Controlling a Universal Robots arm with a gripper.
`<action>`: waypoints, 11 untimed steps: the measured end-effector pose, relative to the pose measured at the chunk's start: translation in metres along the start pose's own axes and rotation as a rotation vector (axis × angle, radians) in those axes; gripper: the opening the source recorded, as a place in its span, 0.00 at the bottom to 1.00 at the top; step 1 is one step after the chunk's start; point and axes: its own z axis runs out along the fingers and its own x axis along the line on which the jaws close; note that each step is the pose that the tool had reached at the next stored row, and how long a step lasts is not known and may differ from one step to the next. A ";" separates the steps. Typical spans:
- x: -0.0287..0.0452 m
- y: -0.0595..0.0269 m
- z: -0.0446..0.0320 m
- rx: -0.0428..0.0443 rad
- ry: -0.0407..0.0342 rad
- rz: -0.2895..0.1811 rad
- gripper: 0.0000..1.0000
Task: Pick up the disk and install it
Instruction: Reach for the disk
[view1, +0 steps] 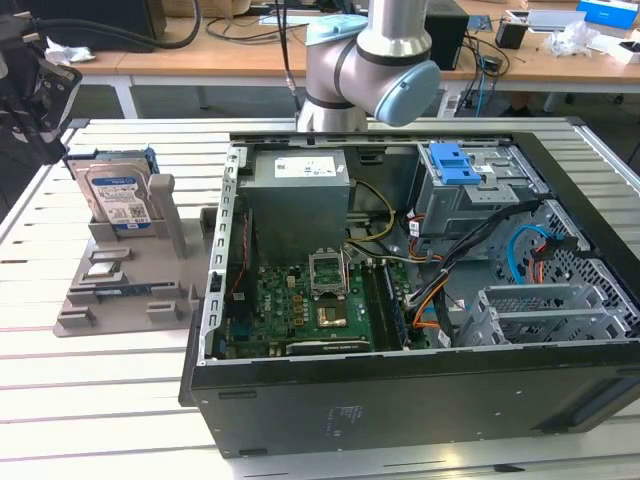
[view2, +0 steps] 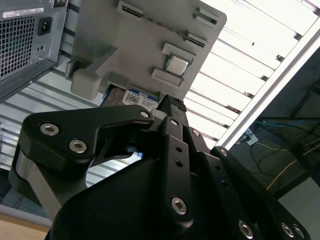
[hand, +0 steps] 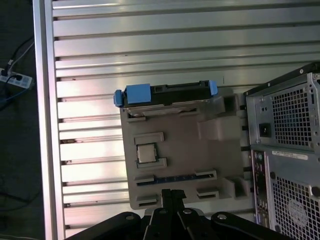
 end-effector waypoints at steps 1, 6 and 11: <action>0.0017 -0.0001 0.0000 0.0000 -0.0001 0.000 0.10; 0.0083 -0.0006 -0.0002 0.0000 -0.0001 0.000 0.10; 0.0141 -0.0011 -0.0003 -0.0001 -0.0001 0.000 0.10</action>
